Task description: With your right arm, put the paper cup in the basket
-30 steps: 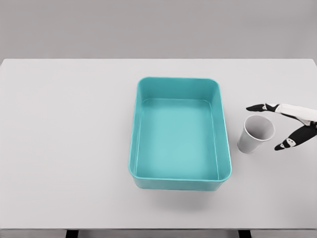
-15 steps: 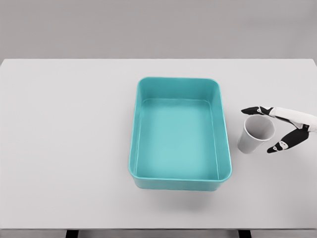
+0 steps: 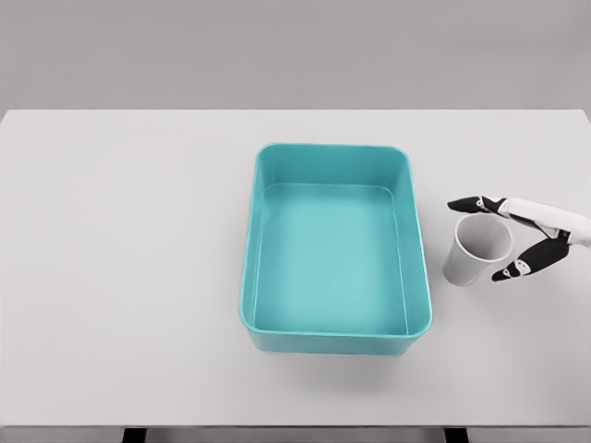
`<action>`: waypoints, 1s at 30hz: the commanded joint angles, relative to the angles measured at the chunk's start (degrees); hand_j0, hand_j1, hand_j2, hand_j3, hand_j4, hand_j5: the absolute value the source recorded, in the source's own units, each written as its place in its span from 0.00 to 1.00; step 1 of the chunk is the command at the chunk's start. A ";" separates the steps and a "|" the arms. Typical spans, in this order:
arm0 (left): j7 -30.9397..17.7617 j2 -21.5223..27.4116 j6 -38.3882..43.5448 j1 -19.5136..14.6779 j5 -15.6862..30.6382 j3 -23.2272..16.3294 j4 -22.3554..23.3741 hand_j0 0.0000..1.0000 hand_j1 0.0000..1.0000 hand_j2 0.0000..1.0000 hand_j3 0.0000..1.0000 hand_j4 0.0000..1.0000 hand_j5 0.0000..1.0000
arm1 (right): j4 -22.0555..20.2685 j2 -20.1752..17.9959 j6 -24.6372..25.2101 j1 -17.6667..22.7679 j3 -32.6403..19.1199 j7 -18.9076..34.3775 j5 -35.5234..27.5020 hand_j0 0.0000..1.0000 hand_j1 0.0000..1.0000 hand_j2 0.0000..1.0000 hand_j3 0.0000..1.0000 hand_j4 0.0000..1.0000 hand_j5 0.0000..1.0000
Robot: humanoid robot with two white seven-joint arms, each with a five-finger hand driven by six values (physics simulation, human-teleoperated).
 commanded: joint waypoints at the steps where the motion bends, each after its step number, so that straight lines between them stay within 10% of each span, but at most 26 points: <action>1: -0.03 0.00 0.00 0.00 0.00 -0.01 0.01 1.00 1.00 1.00 1.00 1.00 1.00 | 0.04 -0.03 0.24 0.00 0.02 -0.01 -0.35 0.82 0.82 0.82 0.82 0.82 0.82; 5: -0.03 0.00 0.00 0.00 0.00 -0.01 0.01 1.00 1.00 1.00 1.00 1.00 1.00 | -0.05 -0.03 0.33 0.00 0.02 -0.01 -0.35 0.68 0.68 0.68 0.68 0.68 0.68; 30: -0.03 0.00 0.00 0.00 0.00 -0.01 0.01 1.00 1.00 1.00 1.00 1.00 1.00 | -3.74 -0.38 -0.47 -3.07 -11.32 -0.01 -2.02 0.76 0.76 0.76 0.76 0.76 0.76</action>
